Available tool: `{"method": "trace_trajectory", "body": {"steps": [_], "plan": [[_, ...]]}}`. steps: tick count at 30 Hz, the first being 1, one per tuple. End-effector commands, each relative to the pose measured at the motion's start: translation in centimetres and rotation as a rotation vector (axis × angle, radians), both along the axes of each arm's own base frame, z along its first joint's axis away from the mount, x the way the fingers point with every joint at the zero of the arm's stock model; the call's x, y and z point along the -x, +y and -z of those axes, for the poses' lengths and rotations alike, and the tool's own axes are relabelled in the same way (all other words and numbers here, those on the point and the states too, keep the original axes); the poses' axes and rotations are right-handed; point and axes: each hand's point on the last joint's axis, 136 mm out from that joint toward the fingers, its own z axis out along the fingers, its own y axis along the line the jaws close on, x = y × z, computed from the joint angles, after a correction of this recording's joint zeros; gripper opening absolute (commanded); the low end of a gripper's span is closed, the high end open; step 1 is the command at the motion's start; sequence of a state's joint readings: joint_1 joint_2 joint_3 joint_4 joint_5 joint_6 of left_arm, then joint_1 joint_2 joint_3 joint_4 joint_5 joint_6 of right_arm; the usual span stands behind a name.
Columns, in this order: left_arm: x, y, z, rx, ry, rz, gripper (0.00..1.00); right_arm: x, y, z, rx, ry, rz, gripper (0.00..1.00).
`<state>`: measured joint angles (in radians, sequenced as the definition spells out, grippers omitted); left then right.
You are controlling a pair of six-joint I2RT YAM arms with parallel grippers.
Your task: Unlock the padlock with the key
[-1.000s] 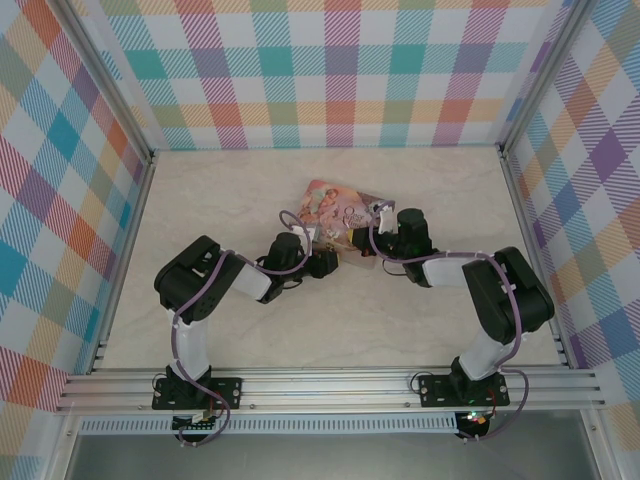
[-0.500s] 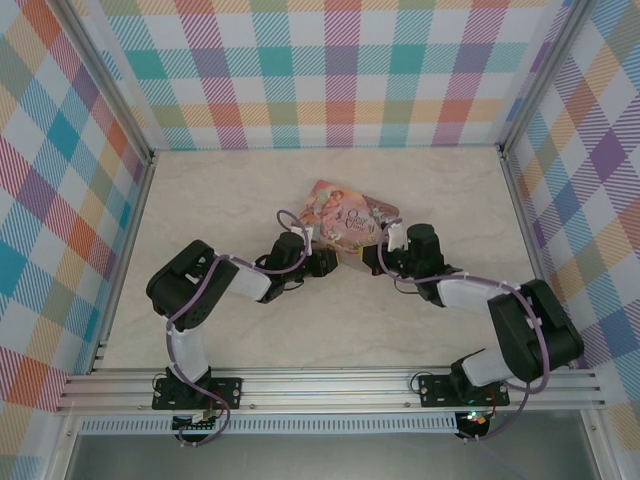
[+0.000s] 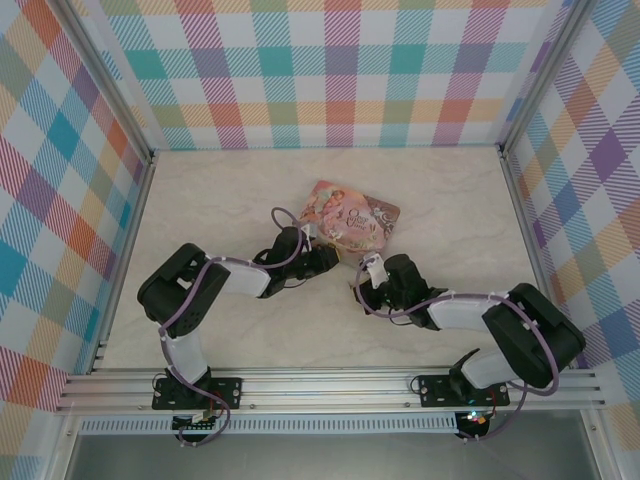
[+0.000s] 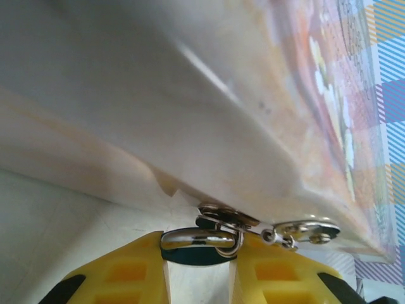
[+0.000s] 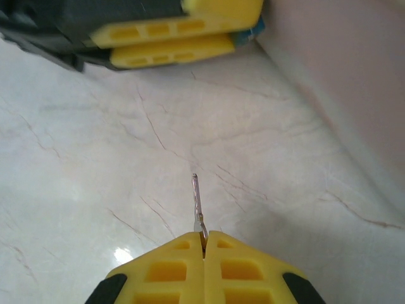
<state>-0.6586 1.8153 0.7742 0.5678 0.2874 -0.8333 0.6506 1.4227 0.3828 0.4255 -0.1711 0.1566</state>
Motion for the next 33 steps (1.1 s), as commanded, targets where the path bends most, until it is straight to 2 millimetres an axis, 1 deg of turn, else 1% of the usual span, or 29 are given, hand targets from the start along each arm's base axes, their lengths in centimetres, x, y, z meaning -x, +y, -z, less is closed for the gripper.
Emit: {"method": "trace_trajectory", "body": {"steps": [1,5,12,24,33], "plan": [[0.2,-1.9,-4.0,0.103,-0.003,0.031,0.22,-1.5,0.4,-0.7,0.041,-0.098,-0.015,0.03],[0.6,-2.1,-4.2,0.098,0.015,0.039,0.21,-2.5,0.5,-1.1,0.071,-0.152,-0.019,0.03],[1.0,-2.4,-4.4,0.113,0.048,0.044,0.2,-3.6,1.2,-1.8,0.081,-0.221,-0.042,0.03],[1.3,-2.6,-4.6,0.127,0.064,0.041,0.19,-4.8,2.0,-2.1,0.074,-0.247,-0.041,0.03],[1.4,-2.6,-4.6,0.135,0.085,0.032,0.19,-5.5,2.4,-1.4,0.09,-0.241,-0.035,0.02]]}}
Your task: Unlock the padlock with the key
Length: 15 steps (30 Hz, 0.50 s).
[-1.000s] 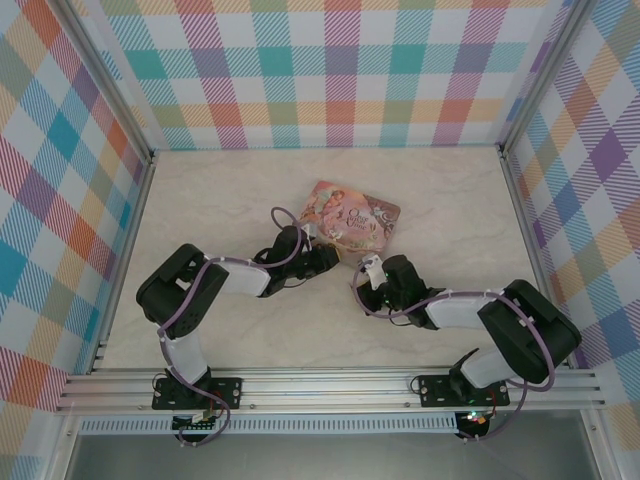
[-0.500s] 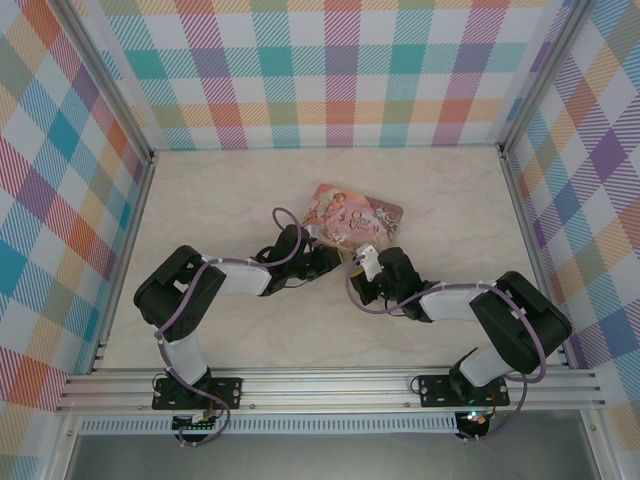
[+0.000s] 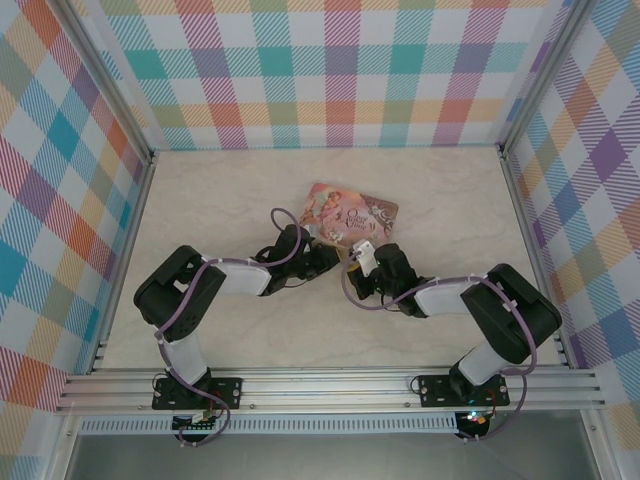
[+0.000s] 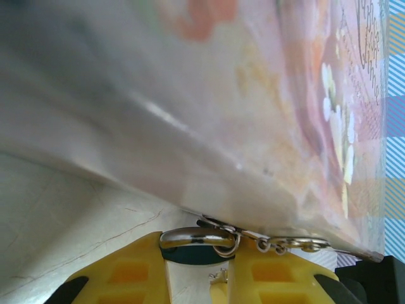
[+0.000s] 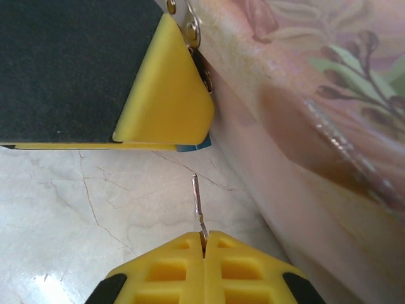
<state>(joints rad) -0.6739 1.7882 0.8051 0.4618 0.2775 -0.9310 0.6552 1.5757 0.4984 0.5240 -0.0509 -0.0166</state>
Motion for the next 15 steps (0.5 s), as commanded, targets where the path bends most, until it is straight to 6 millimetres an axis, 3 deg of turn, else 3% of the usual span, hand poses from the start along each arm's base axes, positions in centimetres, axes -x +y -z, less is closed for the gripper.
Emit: {"method": "trace_trajectory", "body": {"steps": [1,15], "plan": [[0.8,-2.32,-4.33,0.128,-0.02,0.063,0.19,-0.84,1.08,-0.91,-0.013,-0.042,-0.019,0.02],[0.62,-2.41,-4.36,0.16,0.013,0.008,0.17,-0.38,0.91,-0.35,0.009,-0.051,0.01,0.02]]}}
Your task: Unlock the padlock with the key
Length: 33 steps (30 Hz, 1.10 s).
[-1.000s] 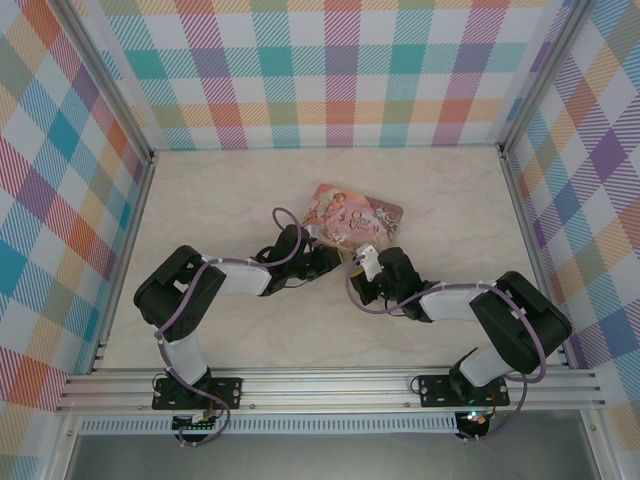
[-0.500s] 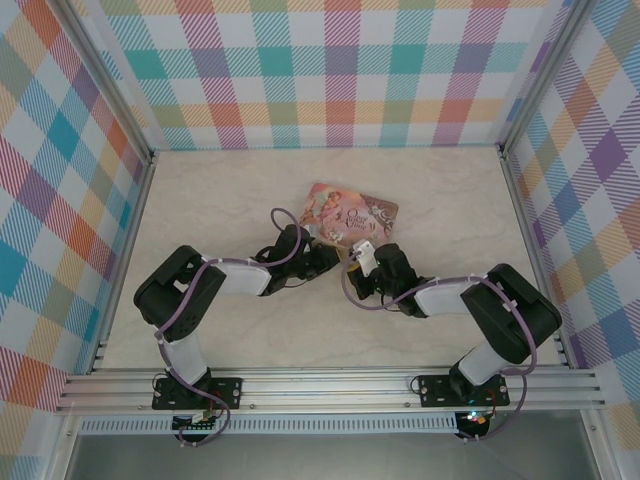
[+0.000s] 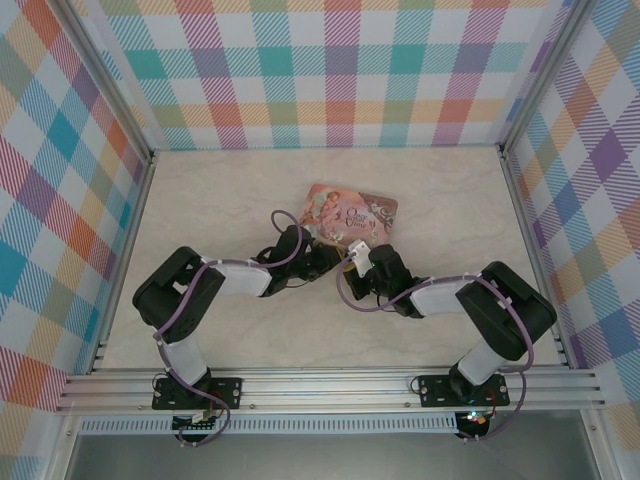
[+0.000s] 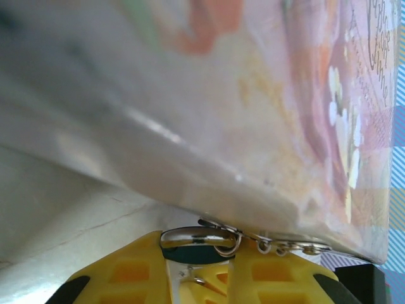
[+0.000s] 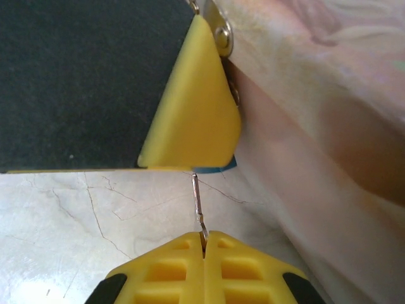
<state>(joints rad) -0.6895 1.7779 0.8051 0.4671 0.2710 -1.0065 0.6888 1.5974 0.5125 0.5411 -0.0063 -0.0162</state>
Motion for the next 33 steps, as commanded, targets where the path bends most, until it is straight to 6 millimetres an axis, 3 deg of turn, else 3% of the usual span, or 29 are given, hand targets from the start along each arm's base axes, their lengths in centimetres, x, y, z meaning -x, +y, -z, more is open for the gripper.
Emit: {"method": "trace_trajectory", "body": {"steps": [1,16,33], "plan": [[0.3,-1.9,-3.9,0.121,-0.03,0.034,0.17,-0.3,0.1,-0.4,-0.008,-0.031,0.009,0.02],[0.5,-1.5,-3.7,0.099,-0.029,0.024,0.16,-0.4,-1.7,-0.5,0.021,-0.047,0.065,0.03],[0.5,-1.5,-3.7,0.098,-0.03,0.025,0.16,-0.6,-0.3,-2.2,-0.048,-0.069,0.021,0.03]]}}
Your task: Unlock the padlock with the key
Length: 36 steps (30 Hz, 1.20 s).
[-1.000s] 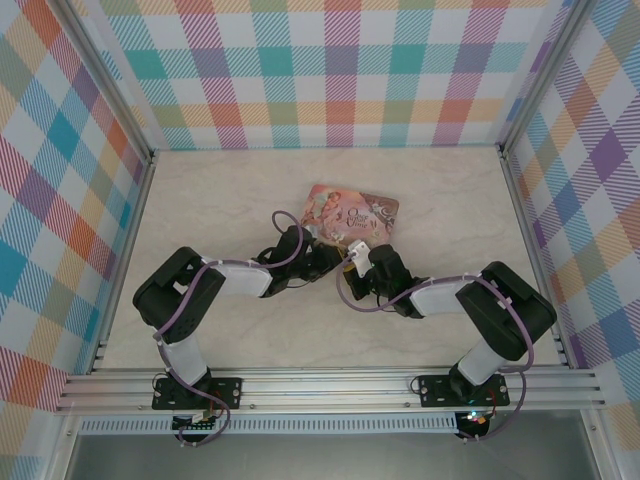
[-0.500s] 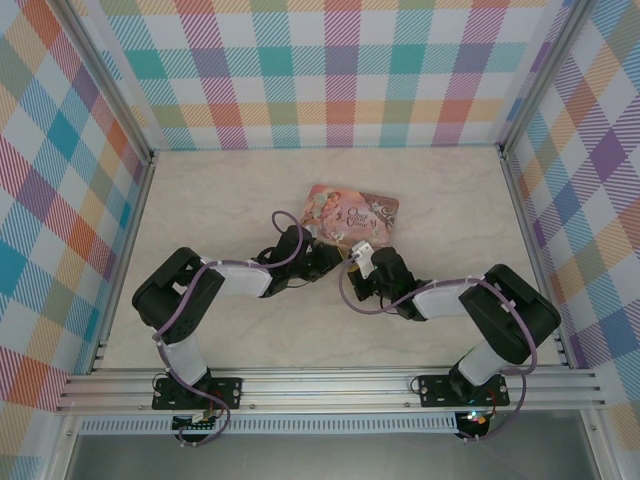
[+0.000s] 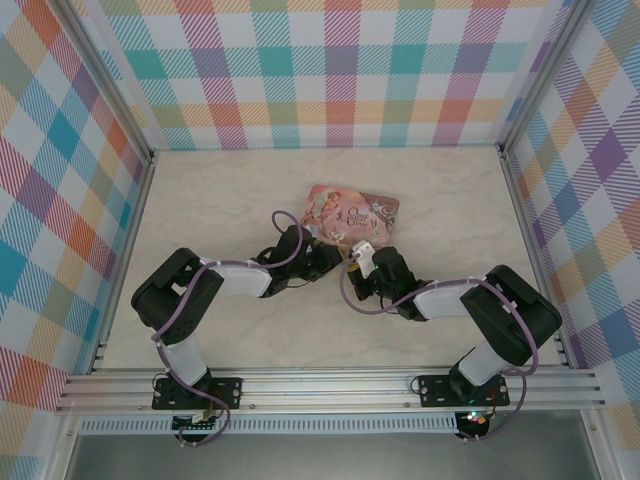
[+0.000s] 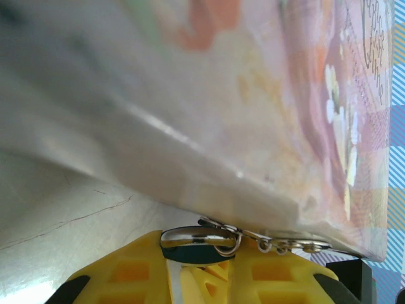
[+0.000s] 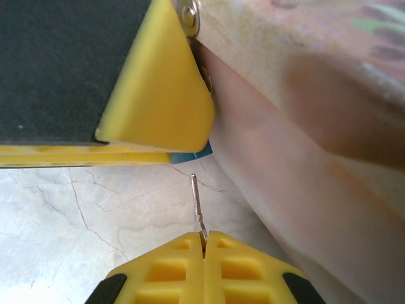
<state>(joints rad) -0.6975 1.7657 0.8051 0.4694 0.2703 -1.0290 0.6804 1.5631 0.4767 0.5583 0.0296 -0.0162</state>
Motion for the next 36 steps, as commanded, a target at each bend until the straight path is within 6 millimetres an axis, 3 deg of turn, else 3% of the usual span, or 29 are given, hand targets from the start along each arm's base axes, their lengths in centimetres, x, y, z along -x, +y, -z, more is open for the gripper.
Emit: {"method": "trace_trajectory", "body": {"steps": [1,30,36], "plan": [[0.3,-1.2,-3.1,0.078,-0.034,0.029,0.16,-0.6,0.9,-2.1,-0.056,-0.047,-0.02,0.03],[0.6,-1.1,-3.0,0.077,-0.031,0.026,0.15,-1.3,0.9,-3.5,-0.086,-0.09,-0.029,0.03],[0.8,-1.1,-3.0,0.076,-0.024,0.036,0.15,-2.1,1.0,-4.9,-0.128,-0.129,-0.026,0.03]]}}
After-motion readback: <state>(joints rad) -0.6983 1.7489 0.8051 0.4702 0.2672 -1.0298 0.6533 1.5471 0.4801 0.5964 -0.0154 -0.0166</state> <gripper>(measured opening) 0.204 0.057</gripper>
